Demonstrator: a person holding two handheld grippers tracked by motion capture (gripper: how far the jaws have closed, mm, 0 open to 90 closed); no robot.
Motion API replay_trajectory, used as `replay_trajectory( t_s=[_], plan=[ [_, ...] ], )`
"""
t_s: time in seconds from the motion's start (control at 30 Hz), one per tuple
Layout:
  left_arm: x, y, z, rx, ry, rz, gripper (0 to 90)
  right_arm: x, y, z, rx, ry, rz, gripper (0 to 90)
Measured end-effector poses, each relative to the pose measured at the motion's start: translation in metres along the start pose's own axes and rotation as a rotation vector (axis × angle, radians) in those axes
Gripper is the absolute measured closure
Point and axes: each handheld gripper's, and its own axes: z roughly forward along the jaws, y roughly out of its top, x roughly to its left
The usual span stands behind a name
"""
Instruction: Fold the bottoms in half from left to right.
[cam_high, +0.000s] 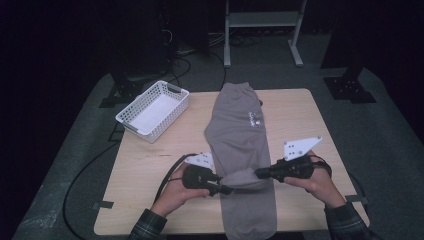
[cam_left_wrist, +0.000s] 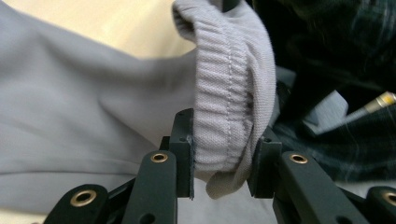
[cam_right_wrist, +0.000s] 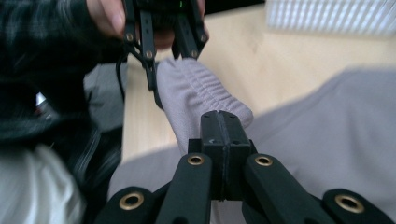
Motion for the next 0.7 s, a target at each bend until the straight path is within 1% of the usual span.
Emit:
replay_trajectory(
  t_s=[0.07, 0.1, 0.13, 0.23, 0.3, 0.37, 0.4, 0.43, 0.47, 0.5, 0.53, 0.57, 0.6, 0.63, 0.7],
  plan=[
    [-0.004, -0.004, 0.011, 0.049, -0.024, 0.006, 67.6, 0.002, -0.016, 0.002, 0.024, 0.023, 0.035, 89.3],
    [-0.006, -0.006, 0.017, 0.070, -0.037, 0.003, 67.4, 0.003, -0.024, 0.004, 0.042, 0.031, 0.047, 89.3],
    [-0.007, -0.008, 0.021, 0.088, -0.045, 0.006, 67.4, 0.005, -0.033, 0.006, 0.074, 0.036, 0.061, 89.3],
    [-0.012, -0.013, 0.033, 0.140, -0.068, 0.007, 67.3, 0.011, -0.048, 0.010, 0.121, 0.062, 0.081, 89.3],
    [-0.015, -0.017, 0.040, 0.171, -0.080, 0.006, 67.2, 0.017, -0.054, 0.013, 0.153, 0.075, 0.080, 89.3],
    [-0.015, -0.021, 0.046, 0.201, -0.078, 0.007, 66.4, 0.022, -0.060, 0.016, 0.174, 0.100, 0.091, 89.0],
    [-0.014, -0.022, 0.047, 0.216, -0.078, 0.007, 65.6, 0.022, -0.063, 0.018, 0.183, 0.105, 0.093, 86.4],
    [-0.013, -0.024, 0.048, 0.222, -0.077, -0.002, 64.7, 0.021, -0.065, 0.019, 0.172, 0.100, 0.097, 81.1],
    [-0.011, -0.025, 0.049, 0.229, -0.080, -0.010, 64.3, 0.018, -0.066, 0.018, 0.154, 0.093, 0.104, 79.1],
    [-0.009, -0.026, 0.049, 0.232, -0.082, -0.012, 63.3, 0.014, -0.065, 0.016, 0.125, 0.088, 0.110, 76.3],
    [-0.008, -0.027, 0.049, 0.233, -0.079, -0.021, 62.6, 0.009, -0.063, 0.013, 0.079, 0.064, 0.120, 73.8],
    [-0.007, -0.028, 0.049, 0.239, -0.076, -0.026, 61.9, 0.003, -0.061, 0.009, 0.043, 0.030, 0.133, 73.7],
    [-0.006, -0.029, 0.049, 0.243, -0.079, -0.029, 59.8, -0.005, -0.058, 0.006, 0.019, -0.010, 0.133, 71.8],
    [-0.005, -0.029, 0.049, 0.241, -0.084, -0.035, 57.0, -0.014, -0.055, 0.004, -0.003, -0.073, 0.134, 69.9],
    [-0.004, -0.029, 0.046, 0.224, -0.097, -0.034, 48.4, -0.032, -0.052, 0.002, -0.011, -0.180, 0.156, 68.8]
  ],
)
